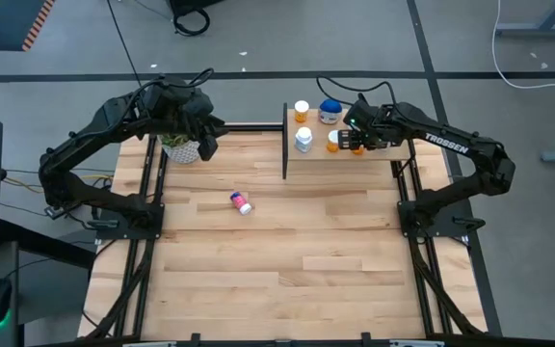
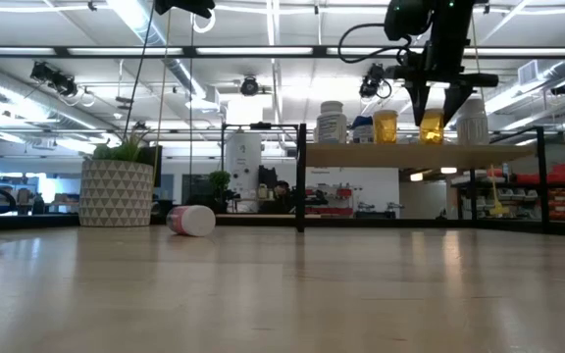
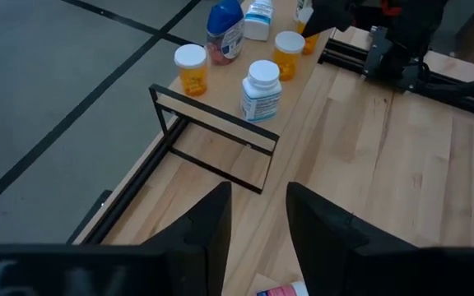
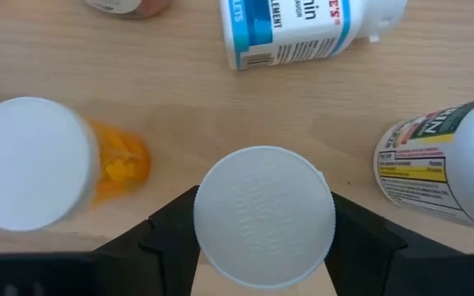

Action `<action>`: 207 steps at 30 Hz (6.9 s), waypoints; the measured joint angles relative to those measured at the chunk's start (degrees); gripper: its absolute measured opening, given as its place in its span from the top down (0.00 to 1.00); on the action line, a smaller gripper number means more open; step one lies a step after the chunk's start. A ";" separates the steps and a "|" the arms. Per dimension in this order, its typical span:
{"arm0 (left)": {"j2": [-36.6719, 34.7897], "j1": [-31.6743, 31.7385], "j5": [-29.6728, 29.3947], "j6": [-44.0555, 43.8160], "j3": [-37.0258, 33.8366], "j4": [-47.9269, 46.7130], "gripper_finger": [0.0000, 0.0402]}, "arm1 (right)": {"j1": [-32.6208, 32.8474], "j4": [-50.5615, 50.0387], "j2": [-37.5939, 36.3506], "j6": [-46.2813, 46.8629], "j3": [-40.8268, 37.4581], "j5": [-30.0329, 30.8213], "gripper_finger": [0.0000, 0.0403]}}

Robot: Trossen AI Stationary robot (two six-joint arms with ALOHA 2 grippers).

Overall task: Pick and place medicine bottles onto shelf by color
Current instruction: Put the orange pill bottle on the shelf, then put the white blue pill bottle on the shelf aligned with the orange pill bottle

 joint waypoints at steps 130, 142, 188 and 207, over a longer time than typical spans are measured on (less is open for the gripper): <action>0.04 8.35 -0.05 -0.01 -0.02 -2.54 0.59 | -27.69 -6.94 18.80 -83.95 20.49 -17.80 0.27; 0.04 8.35 -0.05 -0.04 -0.02 -2.60 0.59 | -27.45 -7.00 18.80 -83.24 16.54 -21.07 0.29; 0.07 8.35 -0.05 0.36 -0.02 -2.02 0.59 | -27.69 -16.38 14.23 -71.14 25.62 -3.68 0.48; 5.06 7.52 12.62 -9.97 -0.02 46.85 0.59 | -6.02 -19.80 14.26 -54.55 50.89 -9.40 0.48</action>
